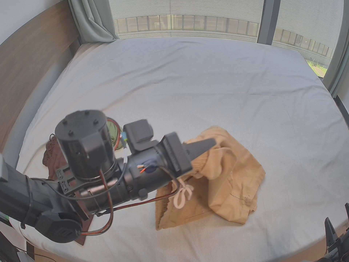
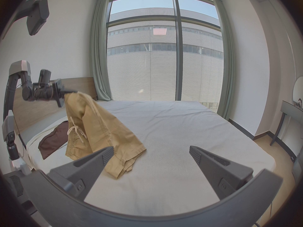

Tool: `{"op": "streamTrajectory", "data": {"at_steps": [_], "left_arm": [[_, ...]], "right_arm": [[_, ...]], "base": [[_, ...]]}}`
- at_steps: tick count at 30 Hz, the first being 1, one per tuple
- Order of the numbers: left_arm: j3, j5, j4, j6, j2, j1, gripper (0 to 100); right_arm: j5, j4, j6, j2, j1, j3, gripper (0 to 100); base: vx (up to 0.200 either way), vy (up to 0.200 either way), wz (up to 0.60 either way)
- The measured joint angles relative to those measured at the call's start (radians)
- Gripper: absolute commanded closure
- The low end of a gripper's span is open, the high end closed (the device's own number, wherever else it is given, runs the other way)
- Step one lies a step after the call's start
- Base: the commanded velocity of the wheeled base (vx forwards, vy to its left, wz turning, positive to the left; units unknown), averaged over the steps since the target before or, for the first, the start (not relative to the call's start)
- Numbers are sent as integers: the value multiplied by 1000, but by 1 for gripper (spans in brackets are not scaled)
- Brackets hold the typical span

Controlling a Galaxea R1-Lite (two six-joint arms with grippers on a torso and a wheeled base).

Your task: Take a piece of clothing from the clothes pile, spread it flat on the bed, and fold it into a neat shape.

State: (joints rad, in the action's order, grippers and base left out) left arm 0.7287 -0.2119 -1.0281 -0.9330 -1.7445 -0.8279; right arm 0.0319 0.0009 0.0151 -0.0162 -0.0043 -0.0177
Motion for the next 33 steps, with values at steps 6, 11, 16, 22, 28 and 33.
{"op": "streamTrajectory", "data": {"at_steps": [6,11,16,22,28,33], "left_arm": [[-187,-21,-258,77,-42,103,100],[-286,-24,-489,121,-121,167,100],[-353,-24,-523,164,-185,229,100],[-395,2,-521,184,-220,283,100],[-426,7,-520,206,-216,323,100],[-450,8,-519,251,-205,378,100]], "right_arm": [[0,0,0,0,0,0,0],[0,0,0,0,0,0,0],[0,0,0,0,0,0,0],[0,0,0,0,0,0,0],[0,0,0,0,0,0,0],[0,0,0,0,0,0,0]], "base": [[0,0,0],[0,0,0],[0,0,0],[0,0,0],[0,0,0],[0,0,0]]}}
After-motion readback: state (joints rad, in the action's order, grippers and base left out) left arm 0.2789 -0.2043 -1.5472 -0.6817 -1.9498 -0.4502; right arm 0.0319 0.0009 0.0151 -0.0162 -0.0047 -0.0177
